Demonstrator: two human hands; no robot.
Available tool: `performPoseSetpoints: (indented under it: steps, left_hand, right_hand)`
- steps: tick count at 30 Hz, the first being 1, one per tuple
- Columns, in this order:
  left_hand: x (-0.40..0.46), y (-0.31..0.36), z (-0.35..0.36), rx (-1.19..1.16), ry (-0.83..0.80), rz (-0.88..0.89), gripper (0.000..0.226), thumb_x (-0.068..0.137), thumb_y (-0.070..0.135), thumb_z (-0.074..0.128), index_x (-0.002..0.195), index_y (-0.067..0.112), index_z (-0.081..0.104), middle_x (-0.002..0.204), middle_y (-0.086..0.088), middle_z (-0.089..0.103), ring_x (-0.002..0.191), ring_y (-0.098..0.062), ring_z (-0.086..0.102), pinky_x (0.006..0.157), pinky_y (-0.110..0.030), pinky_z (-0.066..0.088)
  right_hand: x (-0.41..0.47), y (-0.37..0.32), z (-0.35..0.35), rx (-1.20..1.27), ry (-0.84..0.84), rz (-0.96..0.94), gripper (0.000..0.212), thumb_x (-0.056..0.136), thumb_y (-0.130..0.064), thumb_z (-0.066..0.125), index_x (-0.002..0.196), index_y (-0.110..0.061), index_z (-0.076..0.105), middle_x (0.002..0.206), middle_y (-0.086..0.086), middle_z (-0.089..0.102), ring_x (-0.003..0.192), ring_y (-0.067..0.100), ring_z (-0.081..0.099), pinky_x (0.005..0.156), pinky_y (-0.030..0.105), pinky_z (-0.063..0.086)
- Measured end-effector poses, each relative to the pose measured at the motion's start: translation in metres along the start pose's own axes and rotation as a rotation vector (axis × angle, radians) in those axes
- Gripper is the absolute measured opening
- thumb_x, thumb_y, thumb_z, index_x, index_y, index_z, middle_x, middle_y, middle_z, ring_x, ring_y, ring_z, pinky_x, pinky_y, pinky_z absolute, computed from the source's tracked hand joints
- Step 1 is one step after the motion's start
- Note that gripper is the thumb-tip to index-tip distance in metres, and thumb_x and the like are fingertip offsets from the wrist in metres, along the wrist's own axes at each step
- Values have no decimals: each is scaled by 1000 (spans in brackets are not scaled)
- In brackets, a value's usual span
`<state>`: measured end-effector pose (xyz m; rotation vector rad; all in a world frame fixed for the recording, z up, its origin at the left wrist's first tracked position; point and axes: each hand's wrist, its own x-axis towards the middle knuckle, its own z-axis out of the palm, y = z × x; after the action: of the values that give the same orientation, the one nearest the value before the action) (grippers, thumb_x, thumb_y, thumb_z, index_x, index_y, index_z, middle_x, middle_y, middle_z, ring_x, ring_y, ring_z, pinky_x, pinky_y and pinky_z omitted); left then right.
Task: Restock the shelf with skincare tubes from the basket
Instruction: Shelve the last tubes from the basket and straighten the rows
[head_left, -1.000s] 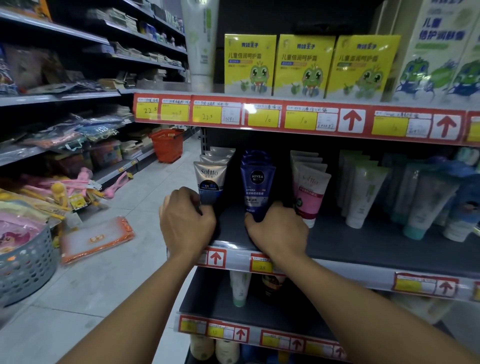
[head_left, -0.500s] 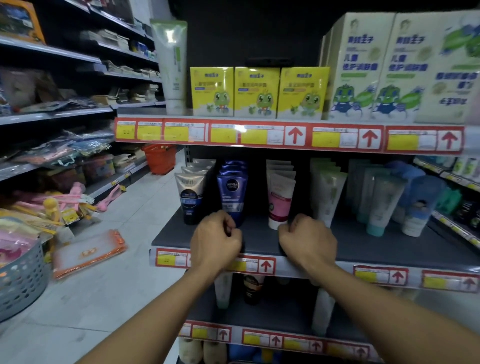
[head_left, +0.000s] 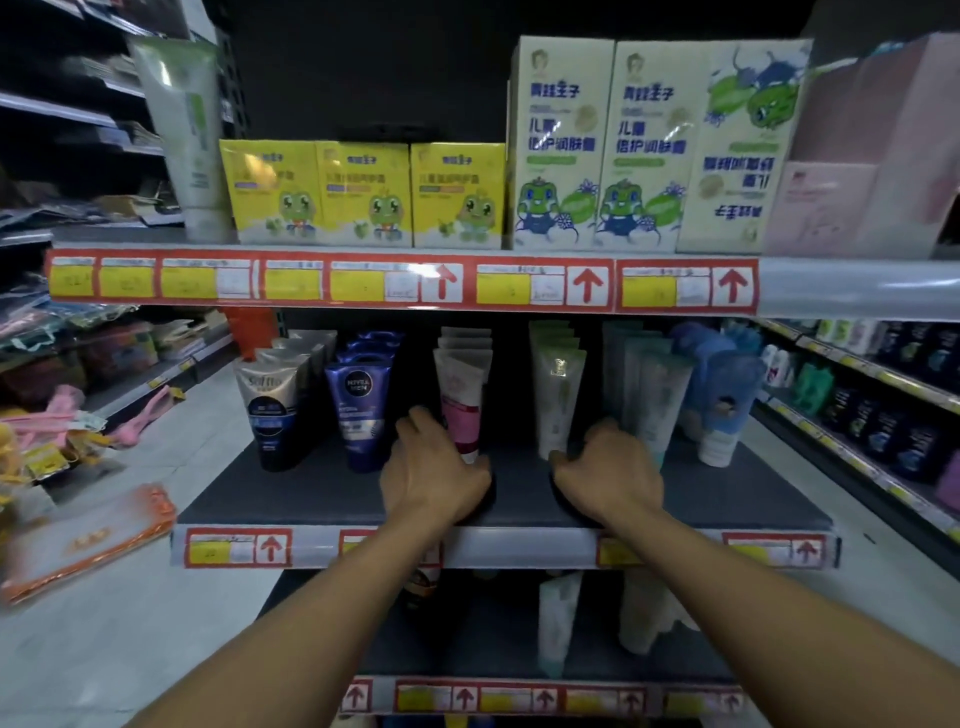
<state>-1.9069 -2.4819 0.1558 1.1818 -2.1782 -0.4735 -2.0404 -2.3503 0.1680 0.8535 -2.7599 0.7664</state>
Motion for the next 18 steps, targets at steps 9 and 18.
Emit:
performPoseSetpoints:
  steps: [9, 18]
  left_hand:
    - [13, -15, 14, -43, -48, 0, 64, 78, 57, 68, 121, 15, 46, 123, -10, 63, 113, -34, 61, 88, -45, 54]
    - [16, -21, 15, -69, -66, 6, 53, 79, 59, 72, 116, 25, 57, 114, -2, 72, 105, -29, 68, 78, -36, 53]
  right_hand:
    - [26, 7, 30, 107, -53, -43, 70, 77, -73, 66, 110, -12, 53, 107, 10, 68, 97, 32, 67, 70, 38, 57]
    - [27, 10, 29, 105, -94, -77, 57, 87, -60, 62, 116, -12, 54, 110, 11, 68, 96, 32, 67, 72, 39, 56]
